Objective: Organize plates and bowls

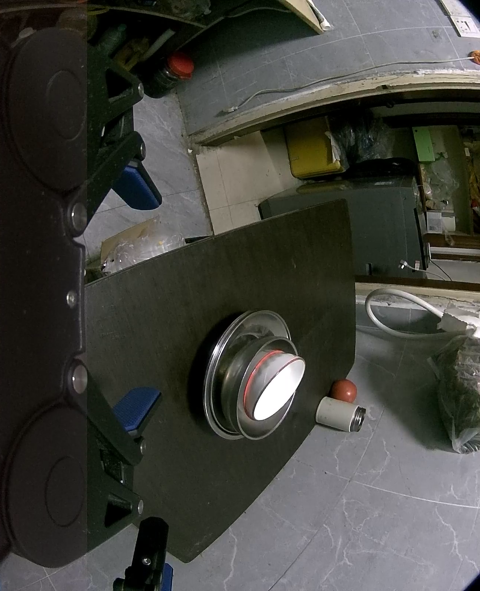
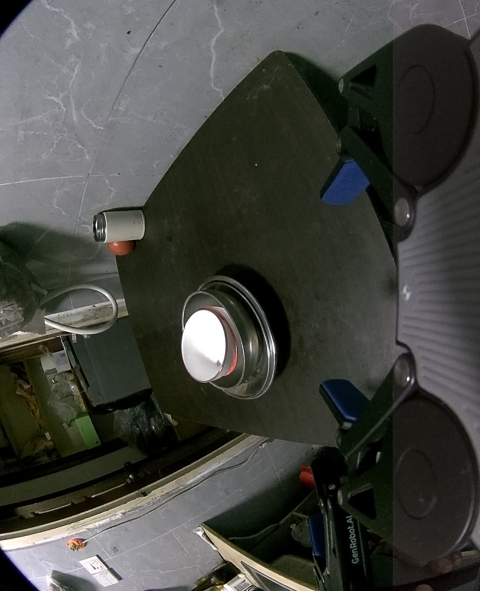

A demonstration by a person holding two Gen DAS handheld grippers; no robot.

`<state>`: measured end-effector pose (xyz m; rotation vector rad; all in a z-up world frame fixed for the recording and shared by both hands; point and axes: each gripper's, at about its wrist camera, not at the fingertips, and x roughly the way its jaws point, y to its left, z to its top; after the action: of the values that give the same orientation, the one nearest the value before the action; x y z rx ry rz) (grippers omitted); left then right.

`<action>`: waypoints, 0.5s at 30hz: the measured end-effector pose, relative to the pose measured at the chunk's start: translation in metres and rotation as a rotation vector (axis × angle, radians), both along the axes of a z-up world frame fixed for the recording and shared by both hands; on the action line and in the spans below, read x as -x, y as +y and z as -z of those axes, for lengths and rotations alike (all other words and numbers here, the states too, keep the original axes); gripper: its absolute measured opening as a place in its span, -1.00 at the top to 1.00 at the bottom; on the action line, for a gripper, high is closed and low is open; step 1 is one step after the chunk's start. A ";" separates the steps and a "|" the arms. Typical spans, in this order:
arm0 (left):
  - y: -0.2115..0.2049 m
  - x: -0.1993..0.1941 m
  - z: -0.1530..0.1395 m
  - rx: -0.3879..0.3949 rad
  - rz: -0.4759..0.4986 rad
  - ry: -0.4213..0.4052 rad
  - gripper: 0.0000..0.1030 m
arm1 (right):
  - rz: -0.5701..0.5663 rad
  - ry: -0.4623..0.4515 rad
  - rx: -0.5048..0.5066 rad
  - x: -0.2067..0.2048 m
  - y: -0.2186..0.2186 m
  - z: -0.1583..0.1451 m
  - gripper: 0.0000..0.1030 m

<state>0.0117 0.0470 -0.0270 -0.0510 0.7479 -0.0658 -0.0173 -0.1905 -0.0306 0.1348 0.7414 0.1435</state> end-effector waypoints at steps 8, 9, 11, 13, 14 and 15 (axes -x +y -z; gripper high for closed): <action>0.000 0.000 0.000 0.000 0.000 -0.001 -0.98 | 0.000 0.000 0.001 0.000 0.000 0.000 -1.00; 0.000 0.000 0.000 0.000 0.000 -0.001 -0.98 | 0.001 0.000 0.000 0.000 0.000 0.000 -1.00; -0.001 0.000 0.000 0.001 0.001 0.000 -0.98 | 0.001 0.000 0.000 0.000 0.000 0.000 -1.00; -0.002 0.001 0.000 0.001 0.002 -0.001 -0.98 | 0.001 0.000 0.000 0.000 0.000 0.000 -1.00; -0.002 0.001 0.000 0.001 0.003 -0.001 -0.98 | 0.001 0.000 0.000 0.000 0.000 0.000 -1.00; -0.002 0.000 0.000 0.001 0.004 -0.001 -0.98 | 0.001 0.000 0.000 0.000 0.000 0.000 -1.00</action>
<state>0.0113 0.0450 -0.0270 -0.0508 0.7475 -0.0702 -0.0172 -0.1905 -0.0308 0.1350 0.7411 0.1428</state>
